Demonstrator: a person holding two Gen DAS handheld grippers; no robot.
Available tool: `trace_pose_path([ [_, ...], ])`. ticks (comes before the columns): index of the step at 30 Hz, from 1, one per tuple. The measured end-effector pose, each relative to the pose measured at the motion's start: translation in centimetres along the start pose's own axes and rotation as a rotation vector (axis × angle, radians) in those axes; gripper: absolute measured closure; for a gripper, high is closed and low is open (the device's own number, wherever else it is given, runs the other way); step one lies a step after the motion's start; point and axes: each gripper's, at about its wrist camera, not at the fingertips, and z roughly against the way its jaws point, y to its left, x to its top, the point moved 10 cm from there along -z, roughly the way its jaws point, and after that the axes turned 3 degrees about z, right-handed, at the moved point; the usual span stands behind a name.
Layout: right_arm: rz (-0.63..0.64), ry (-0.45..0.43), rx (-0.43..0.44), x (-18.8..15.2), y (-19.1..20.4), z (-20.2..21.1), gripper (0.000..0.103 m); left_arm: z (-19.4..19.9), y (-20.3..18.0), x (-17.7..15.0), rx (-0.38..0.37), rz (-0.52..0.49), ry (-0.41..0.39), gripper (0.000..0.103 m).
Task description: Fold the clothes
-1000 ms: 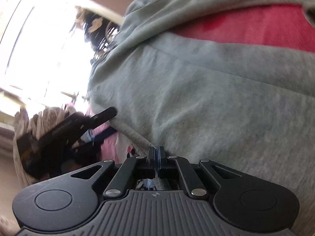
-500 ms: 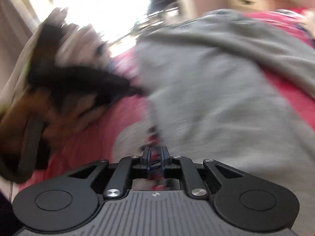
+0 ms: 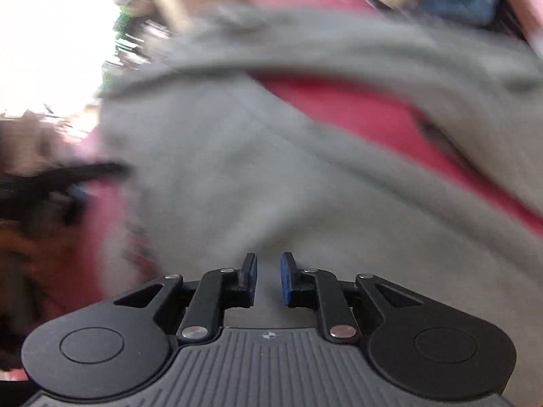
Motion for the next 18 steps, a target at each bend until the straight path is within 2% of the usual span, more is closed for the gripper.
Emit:
trace_pose_path([
  [2, -0.056, -0.040, 0.023, 0.7, -1.1, 1.2, 0.089, 0.0, -1.1, 1.1, -0.032, -0.001, -0.023, 0.057],
  [5, -0.078, -0.199, -0.055, 3.8, -3.2, 3.9, 0.085, -0.5, -3.3, 2.9, -0.093, 0.041, -0.061, 0.057],
  [9, -0.145, -0.314, -0.199, 6.7, -7.6, 6.6, 0.076, -2.8, -7.8, 4.1, -0.221, 0.107, -0.007, 0.056],
  [12, -0.027, -0.335, -0.355, 7.3, -9.4, 7.6, 0.062, -4.5, -11.4, 4.1, -0.297, 0.091, 0.037, 0.056],
  [14, 0.086, -0.328, -0.423, 7.2, -9.1, 6.8, 0.054, -5.3, -13.5, 4.2, -0.323, 0.052, 0.042, 0.056],
  [15, 0.134, -0.319, -0.442, 7.2, -8.7, 6.1, 0.048, -5.5, -14.3, 4.3, -0.333, 0.032, 0.040, 0.056],
  [17, 0.198, -0.296, -0.442, 7.3, -8.4, 4.8, 0.046, -5.8, -15.7, 4.3, -0.352, 0.001, 0.037, 0.056],
  [18, 0.220, -0.283, -0.438, 7.4, -8.2, 3.9, 0.042, -5.9, -16.3, 4.3, -0.362, -0.008, 0.039, 0.056],
])
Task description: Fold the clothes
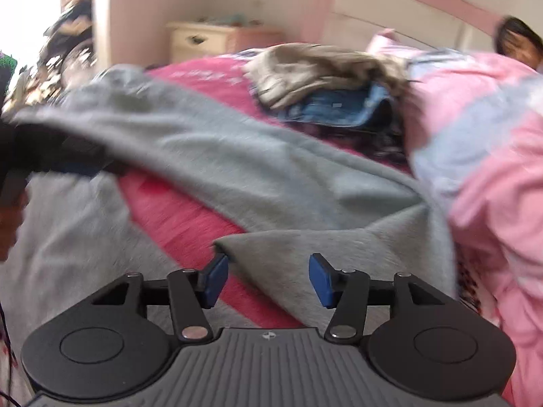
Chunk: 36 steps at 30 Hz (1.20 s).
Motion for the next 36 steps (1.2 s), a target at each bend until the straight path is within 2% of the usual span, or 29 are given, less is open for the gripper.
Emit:
trace_pose_path([
  [3, 0.053, 0.029, -0.012, -0.2, 1.1, -2.4, 0.042, -0.7, -1.2, -0.2, -0.022, -0.023, 0.010, 0.056],
  [5, 0.052, 0.052, -0.051, -0.6, 0.8, -4.0, 0.066, -1.0, -1.6, -0.4, -0.033, -0.039, 0.015, 0.056],
  [6, 0.022, 0.051, -0.065, -0.7, 0.1, -4.2, 0.088, -1.1, -1.6, -0.5, -0.036, -0.043, 0.016, 0.056],
  [7, -0.028, 0.040, -0.078, -0.5, -1.1, -4.0, 0.094, -1.2, -1.6, -0.6, -0.039, -0.047, 0.016, 0.056],
  [9, -0.115, -0.001, -0.119, 0.0, -3.8, -2.3, 0.095, -1.5, -1.5, -0.7, -0.048, -0.050, 0.021, 0.056],
  [11, -0.105, -0.060, -0.226, 0.7, -6.8, 0.9, 0.095, -1.7, -1.3, -0.9, -0.062, -0.046, 0.029, 0.056],
  [12, -0.070, -0.081, -0.289, 0.9, -8.3, 2.4, 0.095, -1.8, -1.2, -1.0, -0.068, -0.048, 0.033, 0.056],
  [14, 0.086, -0.085, -0.446, 0.8, -10.9, 4.9, 0.094, -2.1, -1.1, -1.1, -0.078, -0.053, 0.038, 0.056],
  [15, 0.191, -0.051, -0.531, 0.3, -12.3, 5.6, 0.092, -2.2, -1.1, -1.1, -0.080, -0.056, 0.041, 0.056],
  [17, 0.368, 0.047, -0.658, -1.4, -14.9, 6.1, 0.077, -2.6, -1.0, -1.2, -0.084, -0.061, 0.047, 0.056],
  [18, 0.435, 0.095, -0.711, -2.4, -16.2, 6.3, 0.060, -2.8, -1.1, -1.2, -0.086, -0.064, 0.049, 0.056],
  [20, 0.547, 0.156, -0.772, -4.0, -17.7, 6.9, 0.051, -3.0, -1.1, -1.1, -0.088, -0.065, 0.051, 0.056],
  [22, 0.622, 0.181, -0.803, -5.0, -17.8, 8.1, 0.049, -3.2, -1.2, -1.0, -0.089, -0.066, 0.058, 0.056],
  [24, 0.579, 0.171, -0.794, -5.1, -17.4, 9.8, 0.048, -3.3, -1.3, -0.9, -0.090, -0.071, 0.063, 0.056],
  [27, 0.341, 0.081, -0.708, -3.7, -16.5, 12.9, 0.048, -3.3, -1.4, -0.8, -0.096, -0.066, 0.069, 0.056],
  [29, 0.101, -0.020, -0.573, -1.6, -16.4, 13.9, 0.048, -3.4, -1.5, -0.7, -0.107, -0.051, 0.083, 0.056],
  [30, -0.019, -0.062, -0.475, -0.7, -16.2, 13.9, 0.048, -3.4, -1.6, -0.7, -0.115, -0.042, 0.095, 0.056],
  [32, -0.179, -0.108, -0.300, 0.7, -15.6, 12.7, 0.048, -3.2, -1.6, -0.5, -0.135, -0.030, 0.120, 0.056],
  [34, -0.247, -0.111, -0.151, 1.6, -14.2, 10.3, 0.050, -2.8, -1.7, -0.2, -0.155, -0.033, 0.140, 0.056],
  [36, -0.157, -0.102, -0.083, 2.3, -11.5, 7.1, 0.051, -2.4, -1.4, 0.1, -0.166, -0.051, 0.153, 0.056],
])
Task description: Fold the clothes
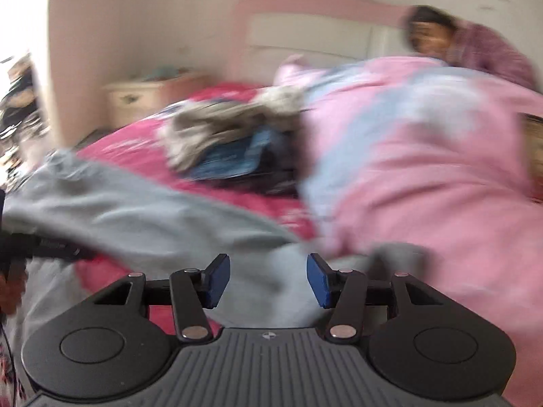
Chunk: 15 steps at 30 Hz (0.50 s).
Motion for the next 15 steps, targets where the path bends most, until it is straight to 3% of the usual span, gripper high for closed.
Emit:
trace_pose_path([
  [7, 0.436, 0.023, 0.180, -1.2, 11.9, -10.1, 0.061, 1.3, 1.8, -0.6, 0.037, -0.070, -0.037, 0.056],
  [13, 0.715, -0.031, 0.223, -2.2, 20.0, -13.9, 0.061, 1.8, 4.0, -0.9, 0.023, 0.037, -0.094, 0.056],
  [15, 0.794, -0.039, 0.205, -2.6, 21.5, -15.4, 0.066, 2.0, 4.6, -0.8, 0.015, 0.049, -0.114, 0.056],
])
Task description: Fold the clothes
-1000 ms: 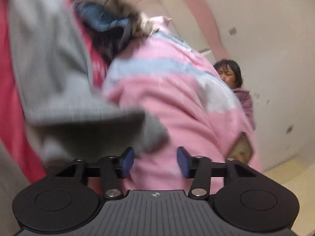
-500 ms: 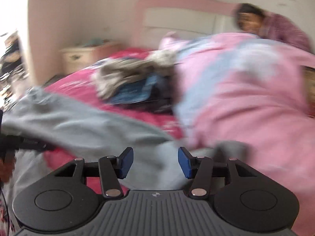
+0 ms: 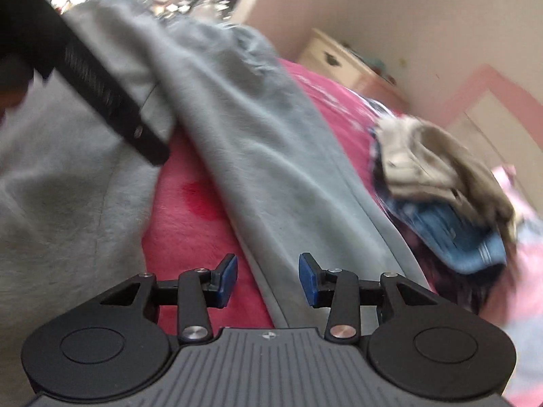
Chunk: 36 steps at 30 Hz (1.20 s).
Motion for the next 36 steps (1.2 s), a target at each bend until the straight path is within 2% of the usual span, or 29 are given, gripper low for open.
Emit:
trace_pose_path([
  [3, 0.023, 0.026, -0.024, 0.2, 0.0, -1.7, 0.095, -0.1, 0.7, 0.2, -0.017, 0.023, -0.009, 0.056],
  [5, -0.033, 0.007, -0.082, 0.7, -1.8, -1.5, 0.095, 0.0, 0.9, 0.3, -0.032, 0.036, -0.012, 0.056],
  [8, -0.203, -0.025, -0.119, 1.5, -5.3, -0.8, 0.096, 0.0, 1.1, 0.2, -0.042, 0.037, -0.011, 0.056],
  [11, -0.229, -0.006, -0.143, 1.4, -6.3, -1.7, 0.095, 0.1, 1.3, 0.2, -0.051, 0.041, -0.013, 0.056],
  [14, -0.161, 0.073, -0.089, 0.3, -4.7, -3.8, 0.095, 0.3, 1.6, 0.5, -0.056, 0.067, -0.024, 0.056],
  [17, -0.120, 0.086, -0.070, 0.0, -3.9, -3.6, 0.089, 0.7, 2.2, 1.1, -0.042, 0.092, -0.046, 0.056],
  [19, -0.174, 0.082, -0.039, 0.1, -4.1, -2.4, 0.065, 1.3, 2.9, 1.8, -0.029, 0.116, -0.072, 0.056],
  [24, -0.404, 0.031, 0.079, -0.3, -5.7, 1.4, 0.062, 3.0, 4.8, 3.6, 0.024, 0.173, -0.171, 0.055],
  [28, -0.627, -0.014, 0.148, -0.7, -7.5, 3.7, 0.062, 3.8, 5.3, 4.8, 0.051, 0.210, -0.215, 0.054],
  [32, -0.767, -0.046, 0.165, -0.4, -9.1, 4.1, 0.062, 4.4, 2.0, 8.2, 0.017, 0.190, -0.261, 0.054],
  [36, -0.817, -0.093, 0.162, 1.2, -10.2, 4.3, 0.062, 5.1, -3.3, 14.1, -0.006, 0.079, -0.272, 0.053],
])
